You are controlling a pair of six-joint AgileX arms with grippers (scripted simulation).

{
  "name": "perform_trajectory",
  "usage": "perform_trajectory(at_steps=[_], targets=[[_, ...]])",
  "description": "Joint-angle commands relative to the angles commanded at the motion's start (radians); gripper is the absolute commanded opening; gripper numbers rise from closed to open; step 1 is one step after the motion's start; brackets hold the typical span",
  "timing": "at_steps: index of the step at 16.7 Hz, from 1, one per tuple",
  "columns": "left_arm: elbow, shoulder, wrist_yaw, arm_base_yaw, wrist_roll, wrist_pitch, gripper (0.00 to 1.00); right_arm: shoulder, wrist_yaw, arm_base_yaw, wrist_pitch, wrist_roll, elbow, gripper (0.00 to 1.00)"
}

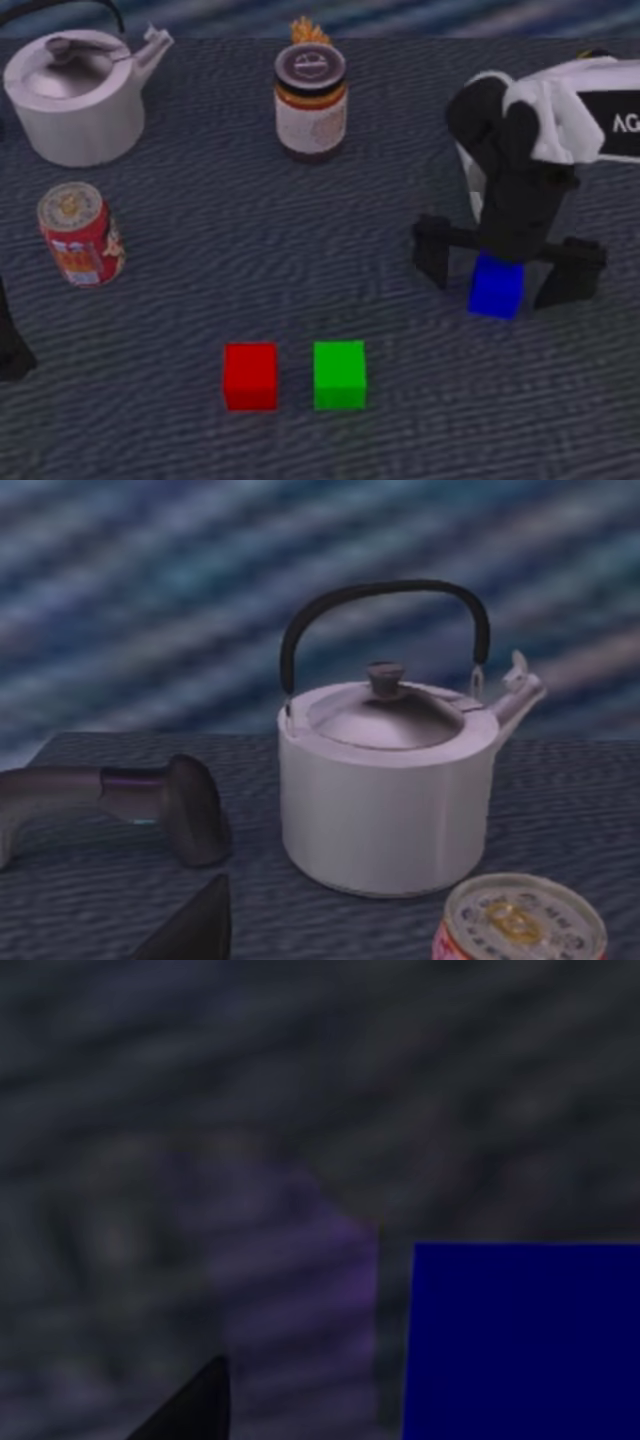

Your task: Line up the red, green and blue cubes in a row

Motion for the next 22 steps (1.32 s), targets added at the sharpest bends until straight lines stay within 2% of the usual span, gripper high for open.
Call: perform_trajectory(at_steps=[4,17,22], targets=[[0.000,0.000,0.000,0.000,0.000,0.000,1.00,0.002,0.000,0.000,0.004,0.000,-0.003,1.00],[0.000,0.000,0.000,0.000,0.000,0.000,1.00,0.002,0.000,0.000,0.004,0.000,-0.003,0.02],[0.000,0.000,0.000,0.000,0.000,0.000,1.00,0.002,0.000,0.000,0.004,0.000,-0.003,0.00]])
